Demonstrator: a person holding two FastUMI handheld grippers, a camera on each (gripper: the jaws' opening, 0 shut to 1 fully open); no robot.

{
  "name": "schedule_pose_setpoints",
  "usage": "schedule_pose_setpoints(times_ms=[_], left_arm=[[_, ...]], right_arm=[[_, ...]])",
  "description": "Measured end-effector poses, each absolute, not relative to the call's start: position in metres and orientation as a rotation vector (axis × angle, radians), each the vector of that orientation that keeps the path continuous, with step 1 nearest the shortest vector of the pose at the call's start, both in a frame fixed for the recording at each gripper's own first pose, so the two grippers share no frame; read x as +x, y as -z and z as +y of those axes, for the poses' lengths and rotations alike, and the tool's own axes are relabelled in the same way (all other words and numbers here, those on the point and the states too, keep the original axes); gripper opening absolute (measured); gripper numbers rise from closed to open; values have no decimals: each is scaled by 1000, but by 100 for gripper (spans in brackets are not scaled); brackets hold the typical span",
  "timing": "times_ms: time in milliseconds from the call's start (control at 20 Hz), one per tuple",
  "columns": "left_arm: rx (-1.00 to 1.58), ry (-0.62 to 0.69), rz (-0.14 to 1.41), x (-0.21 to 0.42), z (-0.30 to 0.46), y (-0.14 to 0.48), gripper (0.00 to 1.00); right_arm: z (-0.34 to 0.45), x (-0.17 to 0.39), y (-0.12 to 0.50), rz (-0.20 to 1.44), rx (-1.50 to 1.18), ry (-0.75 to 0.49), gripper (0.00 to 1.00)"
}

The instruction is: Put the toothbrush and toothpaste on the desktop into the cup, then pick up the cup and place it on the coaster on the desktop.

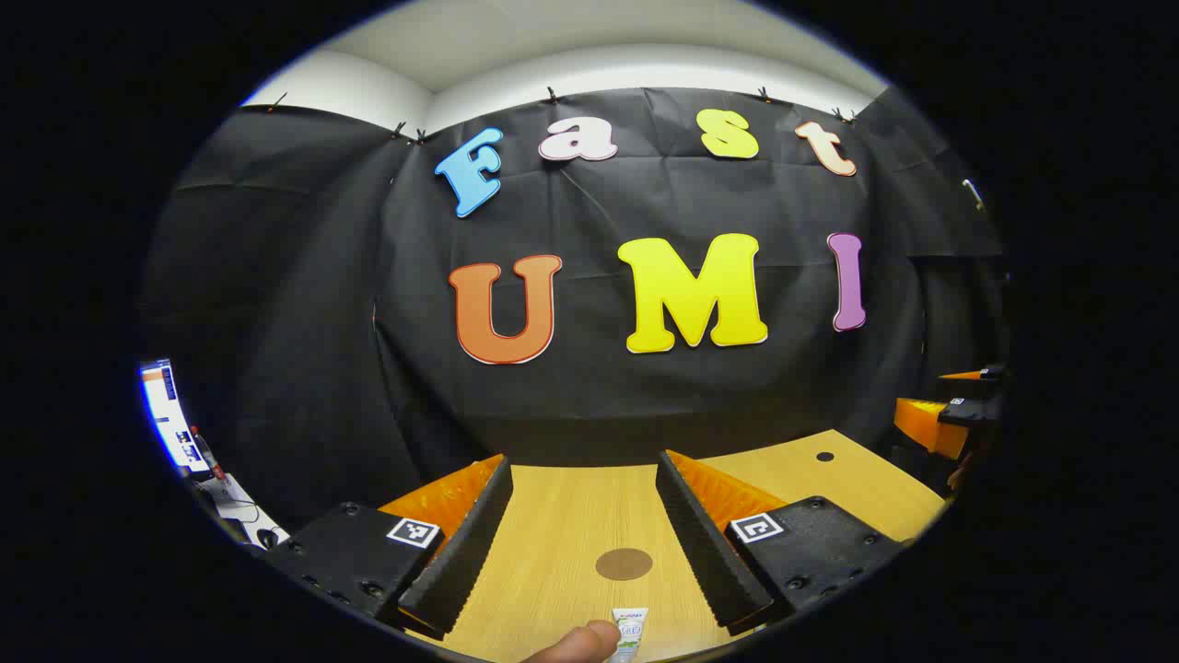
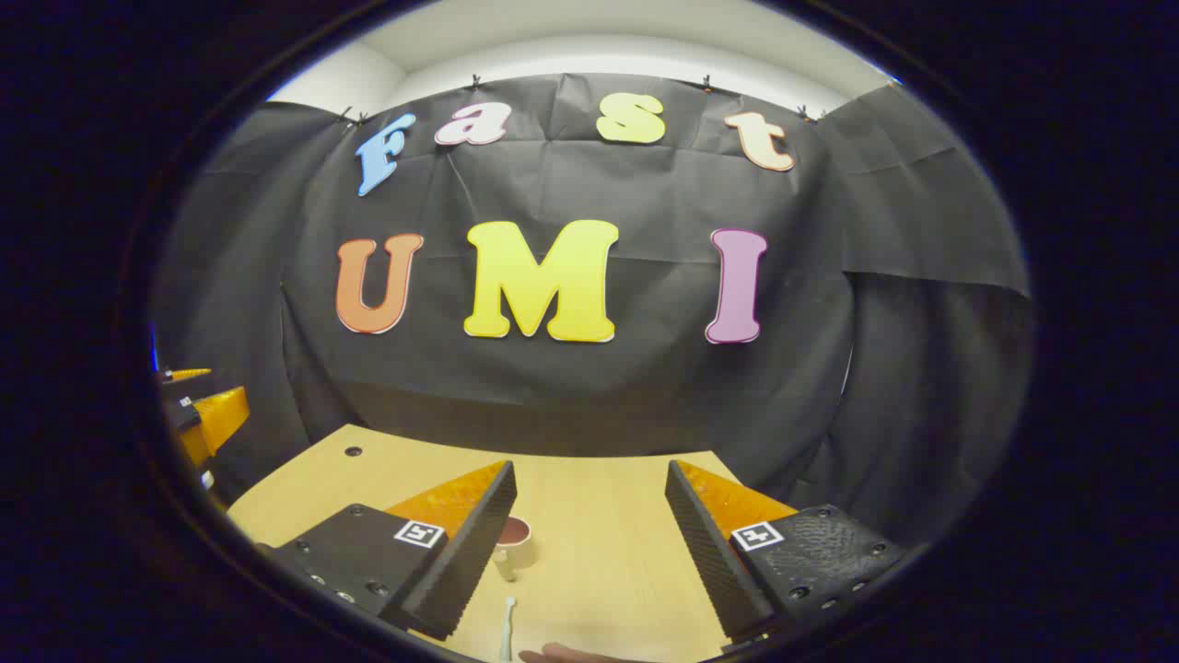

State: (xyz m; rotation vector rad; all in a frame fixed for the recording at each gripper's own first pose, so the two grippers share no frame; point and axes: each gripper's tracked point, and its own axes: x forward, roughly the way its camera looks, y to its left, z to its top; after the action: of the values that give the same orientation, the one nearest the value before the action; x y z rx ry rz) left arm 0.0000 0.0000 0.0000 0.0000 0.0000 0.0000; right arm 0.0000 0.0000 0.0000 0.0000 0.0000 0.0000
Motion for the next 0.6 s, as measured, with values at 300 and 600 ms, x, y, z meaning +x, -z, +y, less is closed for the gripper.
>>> schedule_pose_setpoints(times_ms=[300, 600], left_arm=[[-11, 33, 2, 12, -16, 1, 99], [-2, 39, 16, 17, -22, 10, 98]], right_arm=[[11, 5, -3, -6, -46, -24, 96], [16, 4, 7, 1, -65, -43, 96]])
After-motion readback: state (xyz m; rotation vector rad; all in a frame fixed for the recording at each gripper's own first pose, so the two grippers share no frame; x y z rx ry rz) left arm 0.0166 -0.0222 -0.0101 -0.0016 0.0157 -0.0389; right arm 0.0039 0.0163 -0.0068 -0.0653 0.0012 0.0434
